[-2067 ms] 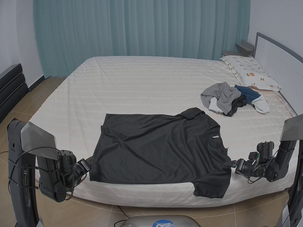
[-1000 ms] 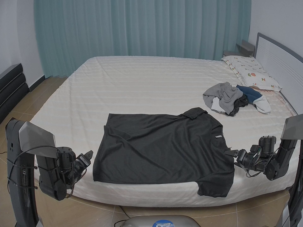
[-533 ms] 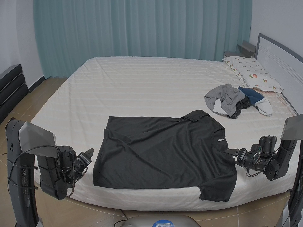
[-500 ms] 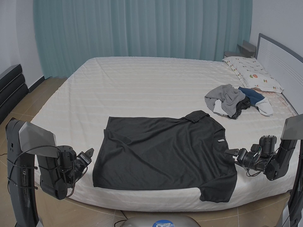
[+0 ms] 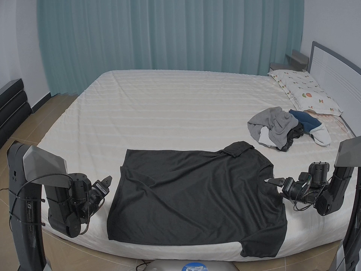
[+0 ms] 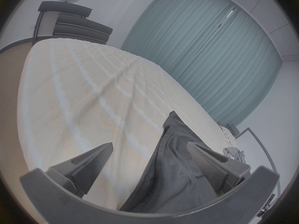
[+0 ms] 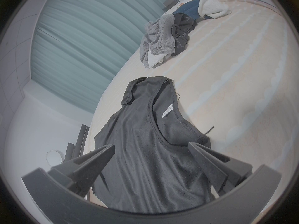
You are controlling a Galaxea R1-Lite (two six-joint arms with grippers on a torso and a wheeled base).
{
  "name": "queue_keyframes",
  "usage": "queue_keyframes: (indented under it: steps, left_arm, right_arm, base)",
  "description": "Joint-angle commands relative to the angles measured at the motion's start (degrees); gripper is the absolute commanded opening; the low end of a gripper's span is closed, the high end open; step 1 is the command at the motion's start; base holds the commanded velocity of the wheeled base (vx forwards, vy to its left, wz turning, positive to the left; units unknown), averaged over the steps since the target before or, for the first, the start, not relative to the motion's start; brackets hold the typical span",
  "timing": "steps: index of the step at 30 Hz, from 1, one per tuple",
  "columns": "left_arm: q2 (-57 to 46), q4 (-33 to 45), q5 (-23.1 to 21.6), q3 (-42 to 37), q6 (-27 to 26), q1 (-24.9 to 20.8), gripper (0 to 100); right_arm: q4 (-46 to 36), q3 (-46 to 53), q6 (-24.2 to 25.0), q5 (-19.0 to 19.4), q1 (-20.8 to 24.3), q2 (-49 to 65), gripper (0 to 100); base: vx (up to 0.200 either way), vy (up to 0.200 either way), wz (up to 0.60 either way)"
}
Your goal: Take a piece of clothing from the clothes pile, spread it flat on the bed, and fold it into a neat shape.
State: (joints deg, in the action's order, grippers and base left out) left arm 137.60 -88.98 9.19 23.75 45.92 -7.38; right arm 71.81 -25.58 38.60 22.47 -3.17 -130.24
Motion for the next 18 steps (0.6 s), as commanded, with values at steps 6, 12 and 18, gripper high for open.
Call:
queue_keyframes:
  steps: [6, 12, 18]
  left_arm:
    - [0.13, -0.23, 0.04, -0.10, 0.04, -0.01, 100]
    - [0.13, -0.23, 0.12, -0.10, 0.04, -0.01, 100]
    - [0.13, -0.23, 0.04, 0.07, 0.04, -0.01, 100]
  right_arm:
    - [-0.01, 0.00, -0.01, 0.03, 0.09, -0.10, 100]
    - [-0.01, 0.00, -0.01, 0.03, 0.01, -0.01, 100]
    - [-0.01, 0.00, -0.01, 0.03, 0.09, -0.10, 100]
  base:
    - [0.000, 0.067, 0.00]
    - [0.000, 0.200, 0.00]
    - [0.000, 0.033, 0.00]
